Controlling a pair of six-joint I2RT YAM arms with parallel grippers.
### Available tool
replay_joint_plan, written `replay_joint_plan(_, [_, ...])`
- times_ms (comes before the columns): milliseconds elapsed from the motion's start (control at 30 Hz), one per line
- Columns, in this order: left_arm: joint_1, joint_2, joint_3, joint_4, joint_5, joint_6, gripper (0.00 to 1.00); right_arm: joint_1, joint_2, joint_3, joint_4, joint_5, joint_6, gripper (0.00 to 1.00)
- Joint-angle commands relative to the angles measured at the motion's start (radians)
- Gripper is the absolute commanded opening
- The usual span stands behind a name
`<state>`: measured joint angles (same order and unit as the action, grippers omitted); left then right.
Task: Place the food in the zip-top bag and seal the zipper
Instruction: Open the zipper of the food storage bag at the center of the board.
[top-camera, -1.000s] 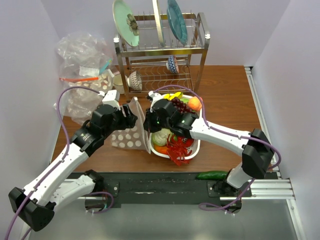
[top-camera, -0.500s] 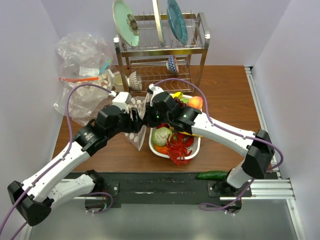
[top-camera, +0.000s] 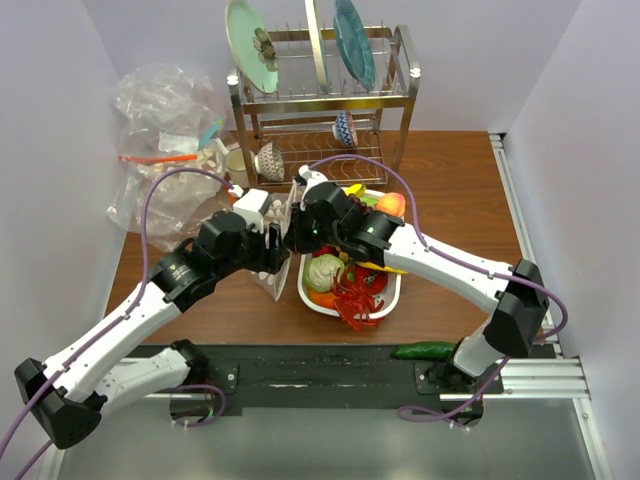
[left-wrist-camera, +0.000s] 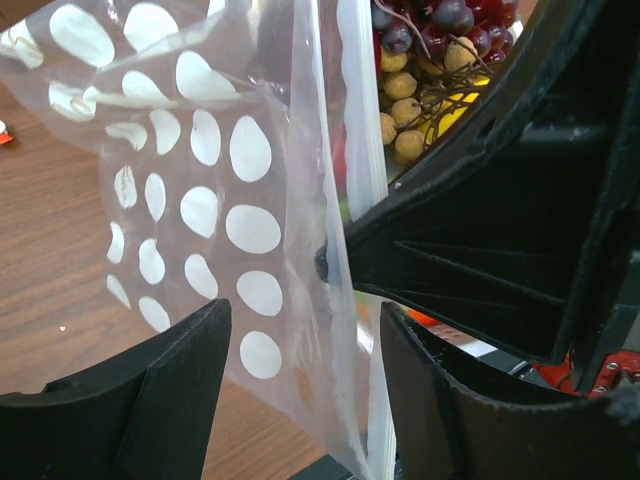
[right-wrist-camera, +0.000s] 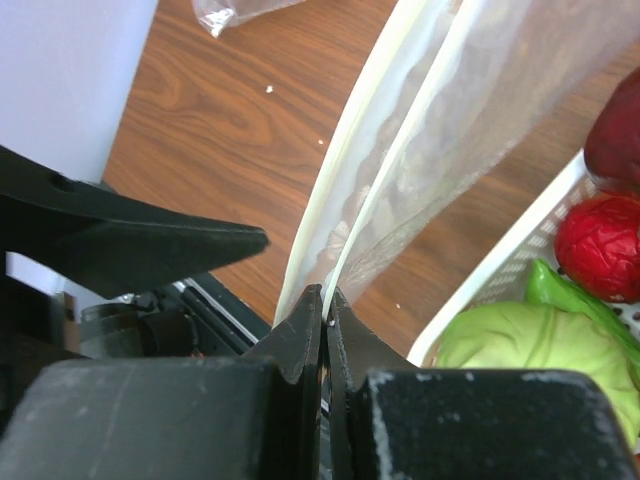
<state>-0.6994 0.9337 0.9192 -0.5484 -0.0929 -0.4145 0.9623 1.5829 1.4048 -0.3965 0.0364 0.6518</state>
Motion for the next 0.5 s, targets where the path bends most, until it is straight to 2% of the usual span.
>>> replay_joint_plan(0, [-0.008,-0.007,0.03,0.004,0.019,0.052,0.66,0.004,0.003,0.056,0.013,0.005,0.017,0.0])
replay_joint_plan(100, [-0.012,0.01,0.021,0.022,0.006,0.056,0.61,0.004,0.002,0.057,0.016,-0.004,0.022,0.0])
replay_joint_plan(167, [-0.017,0.024,0.021,0.03,-0.03,0.054,0.52,0.004,0.003,0.057,0.013,-0.004,0.022,0.0])
replay_joint_plan(467, [-0.022,0.024,0.058,-0.002,-0.102,0.069,0.39,0.006,0.019,0.053,-0.021,0.022,0.003,0.0])
